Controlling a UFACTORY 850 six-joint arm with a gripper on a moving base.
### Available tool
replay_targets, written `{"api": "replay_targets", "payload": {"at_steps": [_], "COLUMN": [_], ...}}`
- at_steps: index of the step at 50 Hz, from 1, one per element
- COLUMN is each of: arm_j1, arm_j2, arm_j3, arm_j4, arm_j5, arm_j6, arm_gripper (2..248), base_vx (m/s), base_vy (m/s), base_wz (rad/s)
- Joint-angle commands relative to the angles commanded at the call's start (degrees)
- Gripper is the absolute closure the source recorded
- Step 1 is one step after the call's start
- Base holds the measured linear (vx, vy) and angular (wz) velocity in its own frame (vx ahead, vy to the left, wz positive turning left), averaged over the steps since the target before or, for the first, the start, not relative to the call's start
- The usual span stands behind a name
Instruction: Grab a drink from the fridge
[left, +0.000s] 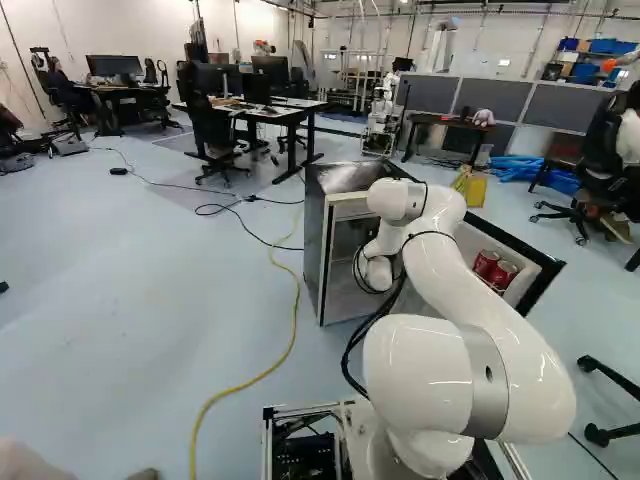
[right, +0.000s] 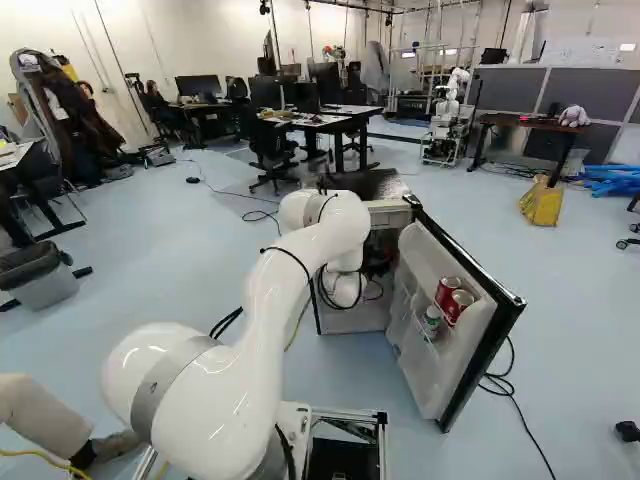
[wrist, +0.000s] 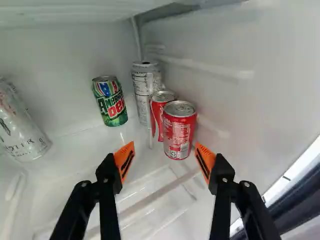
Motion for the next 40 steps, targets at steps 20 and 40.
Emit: {"api": "replay_targets", "payload": {"at_steps": [20, 40], "arm_j1": [-0.22, -0.36], "arm_j2": [-1.16, -2.47], "arm_j3": [-2.12, -4.51], "arm_j4": [0.0, 0.0], "arm_j5": [0.0, 0.0], "arm_j6": [0.0, 0.0], "arm_gripper": [73, 73], "base_vx": [0.0, 0.0], "base_vy": [0.0, 0.0], "base_wz": [0.0, 0.0]}}
